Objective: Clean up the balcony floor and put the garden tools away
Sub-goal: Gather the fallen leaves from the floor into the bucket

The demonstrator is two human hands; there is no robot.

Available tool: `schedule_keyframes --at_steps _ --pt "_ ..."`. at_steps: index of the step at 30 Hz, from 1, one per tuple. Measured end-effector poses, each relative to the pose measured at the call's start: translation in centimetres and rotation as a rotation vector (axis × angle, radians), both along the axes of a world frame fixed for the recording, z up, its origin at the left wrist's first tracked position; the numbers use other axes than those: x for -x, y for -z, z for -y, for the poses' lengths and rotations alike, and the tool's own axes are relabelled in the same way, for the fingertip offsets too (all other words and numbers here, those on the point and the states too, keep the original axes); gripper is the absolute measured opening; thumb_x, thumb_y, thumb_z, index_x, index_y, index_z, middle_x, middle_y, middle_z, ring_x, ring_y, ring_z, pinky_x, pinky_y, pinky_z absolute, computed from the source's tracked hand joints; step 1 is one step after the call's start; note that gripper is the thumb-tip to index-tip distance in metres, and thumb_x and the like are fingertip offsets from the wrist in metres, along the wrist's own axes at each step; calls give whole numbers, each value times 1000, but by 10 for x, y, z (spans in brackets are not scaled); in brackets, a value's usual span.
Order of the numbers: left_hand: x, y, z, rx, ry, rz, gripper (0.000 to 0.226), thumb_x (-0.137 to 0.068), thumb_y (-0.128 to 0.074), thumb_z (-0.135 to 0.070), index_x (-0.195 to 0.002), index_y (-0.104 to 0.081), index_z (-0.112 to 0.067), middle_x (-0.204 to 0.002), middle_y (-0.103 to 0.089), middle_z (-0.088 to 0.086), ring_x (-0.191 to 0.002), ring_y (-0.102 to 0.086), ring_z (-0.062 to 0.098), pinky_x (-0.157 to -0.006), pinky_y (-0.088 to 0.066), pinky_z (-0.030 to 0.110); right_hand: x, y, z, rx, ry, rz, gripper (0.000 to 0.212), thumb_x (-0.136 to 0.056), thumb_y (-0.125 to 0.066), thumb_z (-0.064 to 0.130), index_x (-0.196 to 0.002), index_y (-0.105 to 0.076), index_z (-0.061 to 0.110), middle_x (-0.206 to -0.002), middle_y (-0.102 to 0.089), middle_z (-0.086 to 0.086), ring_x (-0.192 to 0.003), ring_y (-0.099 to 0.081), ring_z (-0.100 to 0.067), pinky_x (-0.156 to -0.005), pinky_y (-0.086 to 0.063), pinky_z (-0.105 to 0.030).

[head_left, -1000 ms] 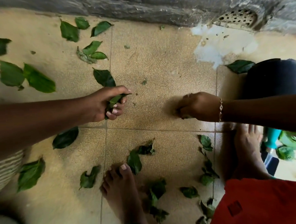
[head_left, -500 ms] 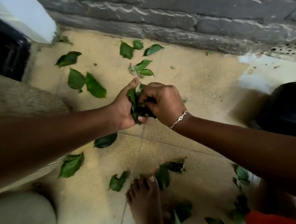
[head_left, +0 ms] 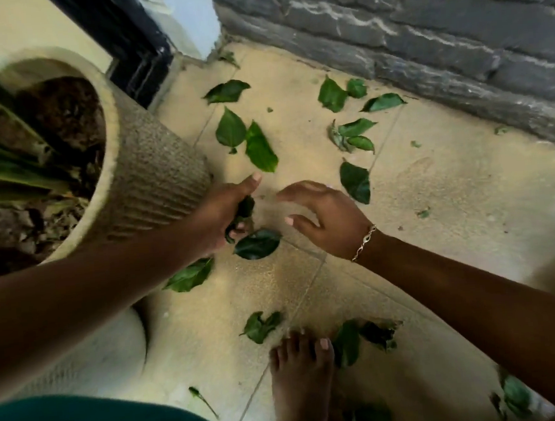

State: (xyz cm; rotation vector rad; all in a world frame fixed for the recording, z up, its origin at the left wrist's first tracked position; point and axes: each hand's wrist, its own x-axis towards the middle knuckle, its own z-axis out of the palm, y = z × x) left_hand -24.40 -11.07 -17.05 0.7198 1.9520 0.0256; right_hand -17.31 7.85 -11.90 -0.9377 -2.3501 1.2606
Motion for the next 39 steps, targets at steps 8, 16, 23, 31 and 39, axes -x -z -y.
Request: schedule_keyframes --at_steps 8,16,23,31,39 --pt "2 22 33 -23 145 -112 61 -102 -12 -23 -90 -71 -11 -91 -72 12 -88 -70 30 -74 -55 46 50 63 41 -564 -425 308 34 -72 -56 13 -100 -73 23 -119 -63 -16 -103 -59 -47 -81 -50 -55" --pt "160 -58 -33 -159 403 -455 56 -92 -57 -20 -142 -31 -22 -124 -61 4 -110 -60 22 -89 -48 33 52 49 33 -593 -334 233 29 -45 -83 6 -70 -70 10 -83 -66 -13 -68 -65 -27 -49 -51 -26" --pt "159 -34 -12 -173 395 -651 63 -95 -53 -29 -147 -22 -14 -113 -63 13 -92 -65 28 -74 -49 35 90 37 14 -359 -513 538 88 -81 -63 48 -148 -11 24 -156 4 -14 -142 5 -36 -116 -4 -46" --pt "159 -22 -13 -61 84 -651 56 -94 -55 -30 -131 -30 4 -105 -65 19 -95 -63 35 -76 -49 35 67 39 89 -397 -687 521 96 -69 -54 74 -147 -15 33 -156 4 -12 -141 10 -38 -107 13 -64" --pt "153 -30 -20 -35 -128 -520 34 -96 -52 -23 -120 -51 0 -109 -65 19 -101 -62 32 -75 -45 31 42 64 91 -590 -648 181 25 -80 -47 16 -77 -71 11 -97 -70 -6 -98 -64 -32 -75 -57 -40"
